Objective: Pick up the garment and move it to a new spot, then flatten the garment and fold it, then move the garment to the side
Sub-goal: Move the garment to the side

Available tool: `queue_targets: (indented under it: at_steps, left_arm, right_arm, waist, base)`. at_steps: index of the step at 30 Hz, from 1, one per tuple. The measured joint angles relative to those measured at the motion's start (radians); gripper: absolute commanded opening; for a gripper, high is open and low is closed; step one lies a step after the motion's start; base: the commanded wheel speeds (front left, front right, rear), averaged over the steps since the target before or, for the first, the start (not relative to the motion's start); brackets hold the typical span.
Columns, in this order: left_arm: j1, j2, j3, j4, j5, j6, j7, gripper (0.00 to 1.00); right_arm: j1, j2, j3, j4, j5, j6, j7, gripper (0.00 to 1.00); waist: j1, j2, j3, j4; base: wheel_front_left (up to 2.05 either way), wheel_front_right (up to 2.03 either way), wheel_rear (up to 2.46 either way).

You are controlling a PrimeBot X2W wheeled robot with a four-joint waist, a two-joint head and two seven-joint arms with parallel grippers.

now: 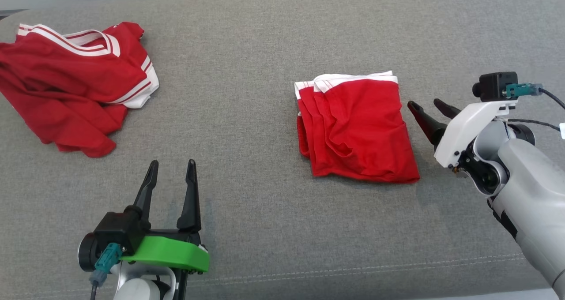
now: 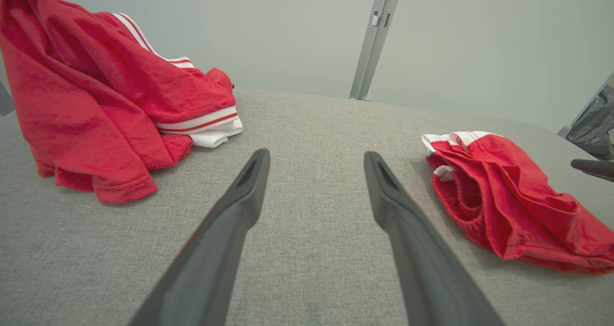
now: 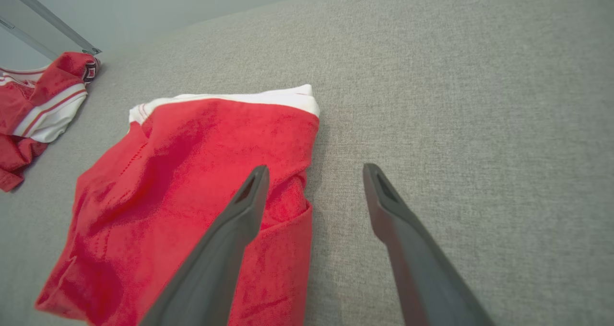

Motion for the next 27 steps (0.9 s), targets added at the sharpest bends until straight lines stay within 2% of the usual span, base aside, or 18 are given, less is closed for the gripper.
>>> queue_targets:
  at_steps: [10, 20, 21, 22, 23, 24, 25, 27]
  left_arm:
    - [-0.001, 0.0, 0.004, 0.002, 0.0, 0.0, 0.0, 1.0]
    - [-0.001, 0.0, 0.002, 0.01, 0.0, 0.004, 0.0, 1.0]
    - [-0.002, 0.0, 0.002, 0.012, 0.0, 0.004, 0.0, 1.0]
    - [-0.002, 0.0, 0.001, 0.012, 0.0, 0.004, 0.0, 1.0]
    - [-0.002, 0.0, 0.001, 0.014, 0.0, 0.004, 0.0, 1.0]
    - [-0.002, 0.0, 0.0, 0.015, 0.0, 0.004, 0.0, 1.0]
    - [-0.002, 0.0, 0.0, 0.016, 0.0, 0.004, 0.0, 1.0]
    - [-0.002, 0.0, 0.0, 0.018, 0.0, 0.004, 0.0, 1.0]
  right_arm:
    - [0.032, 0.026, 0.008, 0.042, 0.035, 0.0, 0.009, 1.0]
    - [0.031, 0.065, 0.002, 0.096, 0.113, 0.0, 0.073, 1.0]
    - [0.03, 0.069, 0.002, 0.098, 0.115, 0.0, 0.078, 0.95]
    - [0.028, 0.07, 0.003, 0.098, 0.117, 0.0, 0.08, 0.65]
    - [0.026, 0.071, 0.004, 0.098, 0.117, 0.0, 0.08, 0.44]
    - [0.025, 0.071, 0.006, 0.098, 0.118, 0.0, 0.081, 0.34]
    - [0.024, 0.072, 0.009, 0.098, 0.119, 0.0, 0.083, 0.17]
    - [0.022, 0.071, 0.013, 0.098, 0.119, 0.0, 0.089, 0.0]
  waist:
    - [0.0, 0.0, 0.021, 0.03]
    - [0.0, 0.0, 0.022, 0.043]
    - [0.0, 0.0, 0.022, 0.044]
    - [0.0, 0.0, 0.021, 0.045]
    - [-0.0001, 0.0, 0.021, 0.046]
    - [0.0, 0.0, 0.02, 0.047]
    - [0.0, 0.0, 0.019, 0.048]
    - [0.0, 0.0, 0.017, 0.05]
  base:
    - [0.0, 0.0, 0.0]
    - [0.0, 0.0, 0.0]
    - [0.0, 0.0, 0.0]
    - [0.0, 0.0, 0.0]
    - [0.0, 0.0, 0.0]
    - [0.0, 0.0, 0.0]
    - [0.0, 0.0, 0.0]
    - [0.0, 0.0, 0.0]
